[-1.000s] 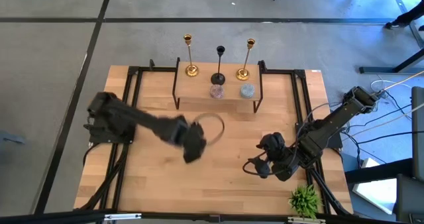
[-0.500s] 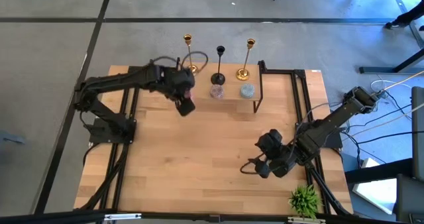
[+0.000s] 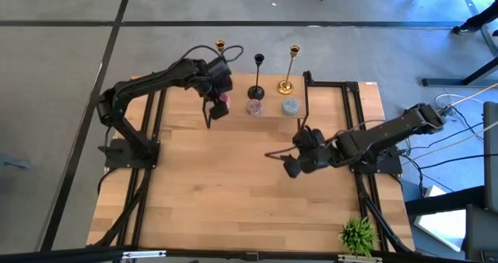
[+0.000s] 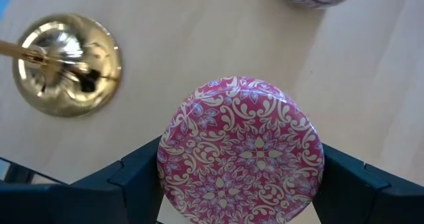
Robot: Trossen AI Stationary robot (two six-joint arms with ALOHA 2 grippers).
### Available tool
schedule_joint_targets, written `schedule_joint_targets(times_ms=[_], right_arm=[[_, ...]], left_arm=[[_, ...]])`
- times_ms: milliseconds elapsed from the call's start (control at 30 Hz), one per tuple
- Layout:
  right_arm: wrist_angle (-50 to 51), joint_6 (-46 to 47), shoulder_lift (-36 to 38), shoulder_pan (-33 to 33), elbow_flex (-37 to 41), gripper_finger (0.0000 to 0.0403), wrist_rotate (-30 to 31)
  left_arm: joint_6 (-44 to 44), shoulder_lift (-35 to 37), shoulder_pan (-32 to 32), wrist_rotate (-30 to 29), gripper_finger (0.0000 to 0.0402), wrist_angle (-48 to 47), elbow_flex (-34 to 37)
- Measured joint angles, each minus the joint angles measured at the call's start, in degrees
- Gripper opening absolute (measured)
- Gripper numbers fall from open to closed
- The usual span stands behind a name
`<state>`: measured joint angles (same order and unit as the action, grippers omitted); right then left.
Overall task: Pick & Place candle stick holders
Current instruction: Put the pink candle on the shelf
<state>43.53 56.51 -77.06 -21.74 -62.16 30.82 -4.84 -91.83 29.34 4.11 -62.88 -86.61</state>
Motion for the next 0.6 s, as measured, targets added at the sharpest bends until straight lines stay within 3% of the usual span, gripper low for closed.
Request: schedule_joint_targets(times_ms=[600], right_arm=[[0.8, -4.1, 0.0, 6.8, -0.2, 0.0358, -2.4]], left_arm=[[-7.5, -2.7, 0.2, -2.7, 0.0296, -0.3, 0.0]])
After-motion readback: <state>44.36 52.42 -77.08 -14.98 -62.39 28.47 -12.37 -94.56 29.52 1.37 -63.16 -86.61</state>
